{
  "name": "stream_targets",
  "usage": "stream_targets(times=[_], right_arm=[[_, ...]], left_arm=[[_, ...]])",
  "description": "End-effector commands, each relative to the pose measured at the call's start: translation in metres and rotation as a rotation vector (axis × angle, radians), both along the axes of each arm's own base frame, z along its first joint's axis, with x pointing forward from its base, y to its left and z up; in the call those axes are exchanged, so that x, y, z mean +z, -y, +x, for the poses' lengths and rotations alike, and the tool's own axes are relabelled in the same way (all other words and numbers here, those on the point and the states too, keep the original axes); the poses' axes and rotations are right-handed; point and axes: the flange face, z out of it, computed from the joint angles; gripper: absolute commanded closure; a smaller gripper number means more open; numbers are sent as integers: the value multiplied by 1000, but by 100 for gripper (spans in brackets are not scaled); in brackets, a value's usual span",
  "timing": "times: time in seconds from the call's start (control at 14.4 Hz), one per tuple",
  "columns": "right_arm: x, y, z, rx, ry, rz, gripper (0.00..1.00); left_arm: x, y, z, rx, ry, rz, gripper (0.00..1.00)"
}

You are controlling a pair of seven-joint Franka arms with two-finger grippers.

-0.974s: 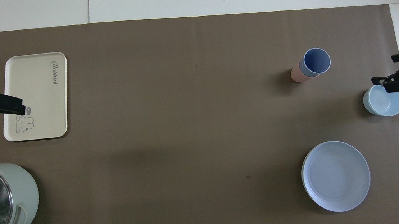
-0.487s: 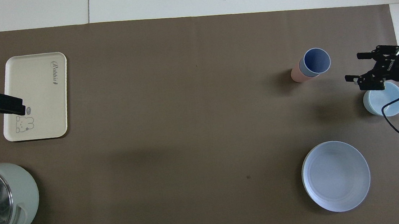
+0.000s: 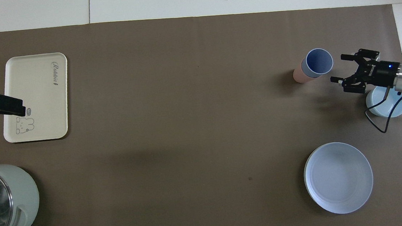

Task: Place cup on tray
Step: 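Close the right gripper on the rim of the blue-and-pink cup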

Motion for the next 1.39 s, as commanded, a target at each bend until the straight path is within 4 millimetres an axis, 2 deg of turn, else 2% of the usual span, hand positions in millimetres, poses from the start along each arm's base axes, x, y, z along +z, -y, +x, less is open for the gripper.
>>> stream_targets(times=[0.0, 0.21, 0.42, 0.7, 0.84, 1.11, 1.32], right_arm=[[1, -6, 0, 19, 40, 11, 0], [-2, -23, 2, 27, 51, 23, 0], [-15, -33, -7, 29, 51, 13, 0], [-16, -44, -5, 15, 65, 17, 0], [-15, -57, 0, 3, 88, 32, 0], [-16, -67, 2, -18, 94, 50, 0], [-24, -69, -6, -9, 91, 41, 0]], left_arm=[[1, 2, -8, 5, 1, -5, 0], [2, -2, -7, 12, 3, -5, 0], [2, -2, -8, 12, 1, -5, 0], [1, -1, -8, 11, 1, -5, 0], [2, -2, -8, 12, 1, -5, 0], [2, -1, -7, 9, 3, -5, 0], [2, -2, -8, 12, 1, -5, 0]])
